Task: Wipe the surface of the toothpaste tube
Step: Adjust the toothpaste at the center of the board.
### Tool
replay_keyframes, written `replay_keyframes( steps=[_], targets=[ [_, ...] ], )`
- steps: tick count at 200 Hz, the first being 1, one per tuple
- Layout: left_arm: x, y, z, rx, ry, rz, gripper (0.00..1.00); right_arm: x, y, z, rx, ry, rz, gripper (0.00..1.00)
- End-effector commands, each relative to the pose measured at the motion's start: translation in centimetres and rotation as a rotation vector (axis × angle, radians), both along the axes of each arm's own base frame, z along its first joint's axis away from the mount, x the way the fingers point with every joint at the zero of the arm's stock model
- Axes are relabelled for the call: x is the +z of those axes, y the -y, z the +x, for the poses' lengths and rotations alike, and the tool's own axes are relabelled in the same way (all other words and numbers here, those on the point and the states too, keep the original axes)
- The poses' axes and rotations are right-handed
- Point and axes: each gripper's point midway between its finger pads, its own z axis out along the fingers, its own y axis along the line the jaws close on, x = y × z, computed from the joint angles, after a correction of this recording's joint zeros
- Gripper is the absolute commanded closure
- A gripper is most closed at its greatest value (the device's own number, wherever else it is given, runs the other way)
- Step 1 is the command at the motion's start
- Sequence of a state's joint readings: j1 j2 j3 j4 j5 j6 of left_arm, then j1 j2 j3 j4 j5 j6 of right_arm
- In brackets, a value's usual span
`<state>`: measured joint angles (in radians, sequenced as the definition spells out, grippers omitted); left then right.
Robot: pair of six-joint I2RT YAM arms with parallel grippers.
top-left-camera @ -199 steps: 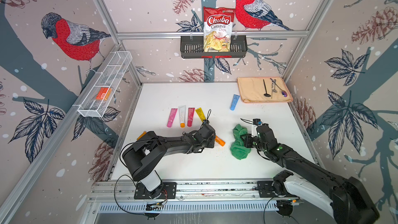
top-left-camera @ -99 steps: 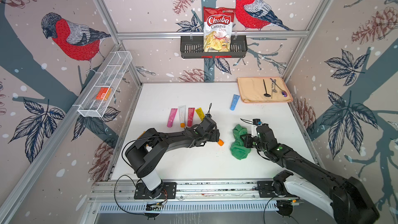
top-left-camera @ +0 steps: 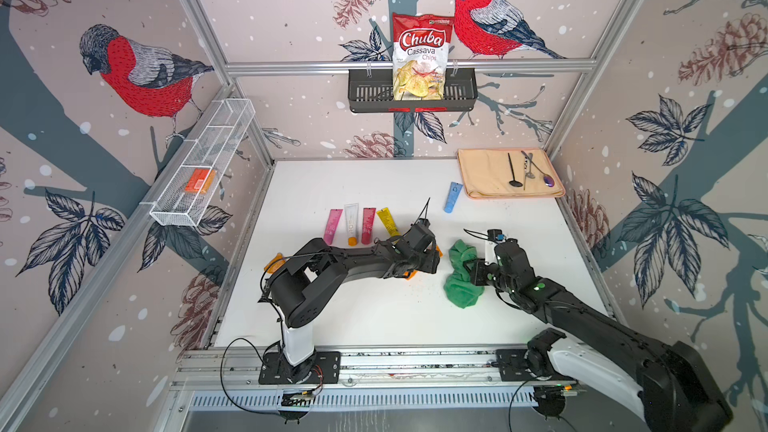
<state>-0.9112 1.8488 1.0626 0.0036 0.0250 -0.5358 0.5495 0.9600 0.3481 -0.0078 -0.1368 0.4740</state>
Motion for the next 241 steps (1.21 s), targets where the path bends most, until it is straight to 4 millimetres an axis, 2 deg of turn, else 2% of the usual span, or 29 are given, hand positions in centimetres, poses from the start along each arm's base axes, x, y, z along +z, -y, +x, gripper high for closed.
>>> replay_keyframes(
  steps=[1,15,39,60,87,122,161,177,202,217,241],
  targets=[
    [-0.5,-0.2,-0.9,-0.054,0.001,0.080,0.35,0.6,-0.4,0.2,0.013,0.025,0.017,0.95],
    [-0.2,-0.8,-1.3,-0.052,0.002,0.086,0.36,0.6,-0.4,0.3,0.014,0.026,0.018,0.95],
    [0.3,-2.8,-1.7,-0.051,0.022,0.135,0.37,0.5,-0.5,0.2,0.017,0.024,0.016,0.95],
    [0.8,-4.5,-1.3,-0.063,0.060,0.200,0.37,0.5,-0.5,0.2,0.018,0.025,0.015,0.95],
    [2.1,-5.5,-0.5,-0.086,0.108,0.255,0.37,0.6,-0.5,0.2,0.017,0.027,0.014,0.95],
    [2.8,-4.8,1.1,-0.111,0.173,0.276,0.36,0.4,-0.5,0.2,0.014,0.022,0.010,0.96],
    [4.6,-1.8,2.9,-0.212,0.242,0.228,0.36,0.1,-0.5,0.2,0.017,0.013,0.003,0.95],
    [3.8,-1.1,3.1,-0.256,0.219,0.246,0.36,0.2,-0.5,0.2,0.015,0.016,0.003,0.95],
    [1.2,-0.4,2.9,-0.305,0.166,0.268,0.36,0.2,-0.5,0.2,0.016,0.017,0.006,0.95],
    [0.0,-0.9,2.7,-0.301,0.133,0.283,0.38,0.3,-0.6,0.2,0.019,0.016,0.008,0.96],
    [-0.4,-2.4,2.1,-0.267,0.111,0.281,0.42,0.5,-0.7,0.1,0.023,0.023,0.017,0.95]
  ],
)
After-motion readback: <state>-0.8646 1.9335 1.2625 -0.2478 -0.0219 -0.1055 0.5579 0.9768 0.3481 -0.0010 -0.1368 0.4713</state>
